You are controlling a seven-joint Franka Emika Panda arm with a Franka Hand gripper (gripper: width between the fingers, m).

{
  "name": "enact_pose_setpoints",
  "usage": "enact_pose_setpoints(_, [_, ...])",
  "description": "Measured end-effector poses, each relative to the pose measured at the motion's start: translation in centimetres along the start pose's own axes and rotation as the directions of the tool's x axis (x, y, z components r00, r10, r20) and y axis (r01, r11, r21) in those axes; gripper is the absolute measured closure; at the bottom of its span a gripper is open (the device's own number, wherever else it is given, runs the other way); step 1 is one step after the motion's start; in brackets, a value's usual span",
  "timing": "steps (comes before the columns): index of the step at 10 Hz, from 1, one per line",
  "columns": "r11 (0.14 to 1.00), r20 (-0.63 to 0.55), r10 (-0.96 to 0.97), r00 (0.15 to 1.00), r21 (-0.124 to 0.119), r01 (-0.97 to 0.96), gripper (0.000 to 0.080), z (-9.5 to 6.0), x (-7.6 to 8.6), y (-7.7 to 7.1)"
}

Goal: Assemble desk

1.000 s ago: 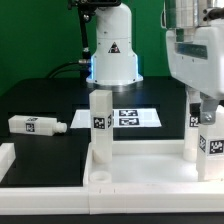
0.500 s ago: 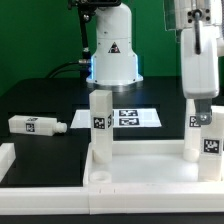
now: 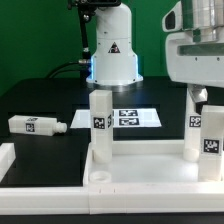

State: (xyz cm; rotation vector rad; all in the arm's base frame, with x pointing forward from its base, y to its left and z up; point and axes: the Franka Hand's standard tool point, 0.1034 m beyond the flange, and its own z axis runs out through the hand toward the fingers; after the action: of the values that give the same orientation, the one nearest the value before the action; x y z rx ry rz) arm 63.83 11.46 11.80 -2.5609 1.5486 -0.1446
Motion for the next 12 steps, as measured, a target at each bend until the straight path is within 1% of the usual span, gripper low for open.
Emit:
enact_pose_setpoints(1, [0.986,-0.007,-0.165,0.986,-0.016,0.165,0.0151,0.1,0.1,0.0])
enact_pose_setpoints(2, [0.902,-0.010,-0.430,0.903,-0.042,0.430,0.0151,0.3,0.5,-0.3])
enact_pose_setpoints(3, [0.840,-0.002,-0.542,0.840,-0.043,0.541,0.0151,0.6,0.9,-0.2])
enact_pose_setpoints(4, [0.841,-0.003,-0.540,0.842,-0.043,0.540,0.0151,0.6,1.0,-0.2])
enact_pose_setpoints(5, [0.847,-0.003,-0.530,0.848,-0.043,0.530,0.0291,0.6,0.9,-0.2])
enact_pose_setpoints(6, [0.849,-0.003,-0.527,0.850,-0.043,0.527,0.0291,0.6,0.9,-0.2])
enact_pose_setpoints(7, [0.884,-0.006,-0.466,0.885,-0.042,0.465,0.0442,0.6,0.9,-0.2])
enact_pose_setpoints(8, [0.913,-0.009,-0.406,0.914,-0.044,0.405,0.0514,0.6,1.1,0.0])
enact_pose_setpoints(9, [0.968,-0.017,-0.246,0.969,-0.047,0.245,0.0514,0.6,1.2,0.1])
enact_pose_setpoints(10, [0.995,-0.025,-0.086,0.996,-0.048,0.085,0.0514,0.6,1.3,0.3])
enact_pose_setpoints(11, [0.987,-0.042,0.155,0.987,-0.044,-0.157,0.0514,0.6,1.3,0.5])
enact_pose_setpoints(12, [0.945,-0.048,0.325,0.944,-0.031,-0.327,0.0514,0.6,1.2,0.7])
